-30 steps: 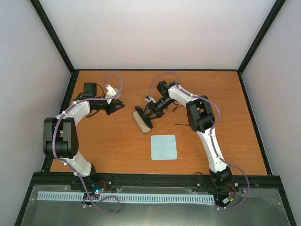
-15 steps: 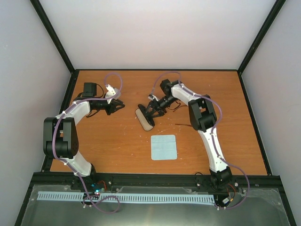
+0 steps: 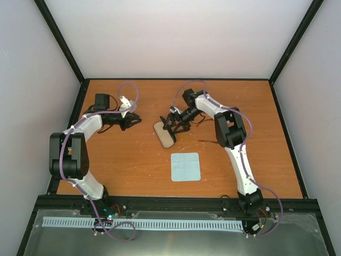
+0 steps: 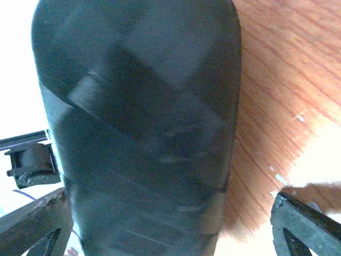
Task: Organize the sunglasses
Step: Place the sunglasses case at the center of the board.
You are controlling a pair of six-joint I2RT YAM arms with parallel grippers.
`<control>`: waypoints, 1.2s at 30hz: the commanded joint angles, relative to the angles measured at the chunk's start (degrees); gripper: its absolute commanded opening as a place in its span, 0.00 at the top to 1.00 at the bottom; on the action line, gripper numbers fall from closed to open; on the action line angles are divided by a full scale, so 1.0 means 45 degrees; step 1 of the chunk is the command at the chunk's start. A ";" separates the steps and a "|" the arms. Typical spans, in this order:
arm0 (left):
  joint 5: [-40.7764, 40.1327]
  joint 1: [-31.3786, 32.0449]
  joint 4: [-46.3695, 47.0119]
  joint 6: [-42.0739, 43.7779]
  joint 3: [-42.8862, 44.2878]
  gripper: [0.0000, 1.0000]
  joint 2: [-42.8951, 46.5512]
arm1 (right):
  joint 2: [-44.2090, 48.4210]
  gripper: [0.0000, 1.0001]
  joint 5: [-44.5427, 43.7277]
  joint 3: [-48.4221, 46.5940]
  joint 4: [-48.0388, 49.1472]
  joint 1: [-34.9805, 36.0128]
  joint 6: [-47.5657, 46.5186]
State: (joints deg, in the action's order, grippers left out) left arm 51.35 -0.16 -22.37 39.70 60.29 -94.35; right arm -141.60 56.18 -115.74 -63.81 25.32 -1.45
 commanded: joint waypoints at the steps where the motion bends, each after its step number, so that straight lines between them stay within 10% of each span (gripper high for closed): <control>1: 0.0403 -0.0061 -0.0136 -0.0068 0.0227 0.76 -0.0013 | 0.0612 0.00 -0.1421 -0.0205 0.0000 -0.0140 0.0111; 17: 0.0461 -0.0042 0.0047 0.0039 0.1968 0.84 -0.1934 | 0.4473 0.03 -0.3823 0.0711 0.0364 -0.0881 0.1295; 24: 0.0361 0.0155 0.0147 -0.0239 0.2764 0.84 -0.2970 | 0.5968 0.96 -0.3929 0.3318 0.0640 -0.0148 0.2303; 36: 0.0093 0.0912 -0.0744 -0.0399 0.5046 0.85 -0.4638 | 0.6953 0.97 -0.3673 0.7358 0.2723 0.0748 0.4123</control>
State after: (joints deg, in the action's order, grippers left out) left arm 51.20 3.18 -23.66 38.26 80.66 -115.13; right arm -109.89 39.16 -80.29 -55.81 27.75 14.90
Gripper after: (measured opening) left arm 0.152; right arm 0.028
